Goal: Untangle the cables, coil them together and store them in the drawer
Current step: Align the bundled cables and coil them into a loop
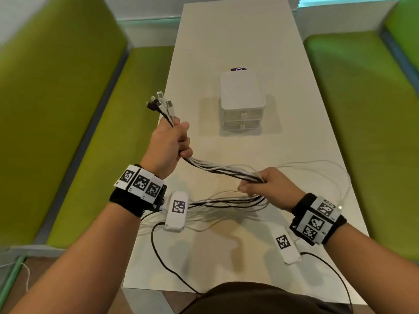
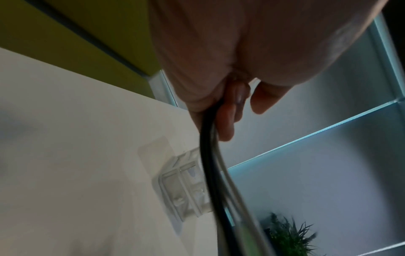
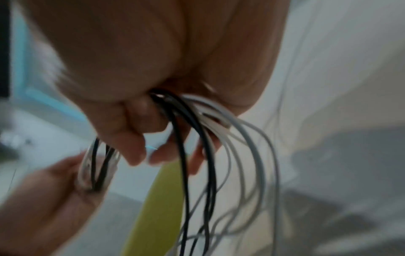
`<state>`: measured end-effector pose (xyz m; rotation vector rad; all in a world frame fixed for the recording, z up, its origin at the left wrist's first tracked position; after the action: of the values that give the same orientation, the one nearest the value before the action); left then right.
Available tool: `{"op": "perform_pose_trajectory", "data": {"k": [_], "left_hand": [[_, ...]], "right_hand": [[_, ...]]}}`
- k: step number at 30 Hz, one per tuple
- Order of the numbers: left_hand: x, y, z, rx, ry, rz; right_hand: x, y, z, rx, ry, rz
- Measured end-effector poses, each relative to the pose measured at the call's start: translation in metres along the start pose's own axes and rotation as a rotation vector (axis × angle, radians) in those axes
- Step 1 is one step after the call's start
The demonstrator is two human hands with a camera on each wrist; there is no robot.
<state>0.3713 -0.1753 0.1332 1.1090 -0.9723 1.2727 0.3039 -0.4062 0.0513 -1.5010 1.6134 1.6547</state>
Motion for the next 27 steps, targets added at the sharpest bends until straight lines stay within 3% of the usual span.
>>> {"op": "perform_pose_trajectory", "data": {"k": [3,8,14,19,21,23,27], "left_hand": [[-0.001,-0.004,-0.006,0.063,-0.024,0.037],[0.010,-0.011,-0.033,0.164,-0.088,0.085],[0.008,-0.012,-0.051,0.163,-0.251,0.113],[-0.012,-0.011,-0.070,0.137,-0.480,0.045],[-0.010,-0.010,-0.071,0.141,-0.611,0.076],[-0.001,-0.010,-0.068,0.124,-0.789,0.184],[0.011,-0.004,-0.040,-0.068,-1.172,0.340]], "right_hand": [[0.002,0.008,0.005,-0.164,-0.240,-0.028],[-0.006,0.004,-0.010,0.040,0.405,0.027],[-0.010,0.001,-0.015,-0.093,0.367,0.184],[-0.005,-0.011,-0.029,0.086,0.534,0.140],[-0.001,-0.013,-0.032,0.058,0.471,0.139],[-0.001,-0.012,-0.032,-0.008,0.252,0.102],[-0.013,-0.012,-0.033,-0.057,-0.239,-0.010]]}}
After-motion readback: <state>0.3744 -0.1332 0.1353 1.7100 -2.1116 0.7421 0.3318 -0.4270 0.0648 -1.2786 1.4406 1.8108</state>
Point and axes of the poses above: each hand's wrist, its own y-axis away from the middle knuckle, its own z-axis out of the palm, x = y × z, the point moved 6 cm from there along -y, towards the middle knuckle, and after that the axes turned 10 degrees about z, right-handed, at the moved point
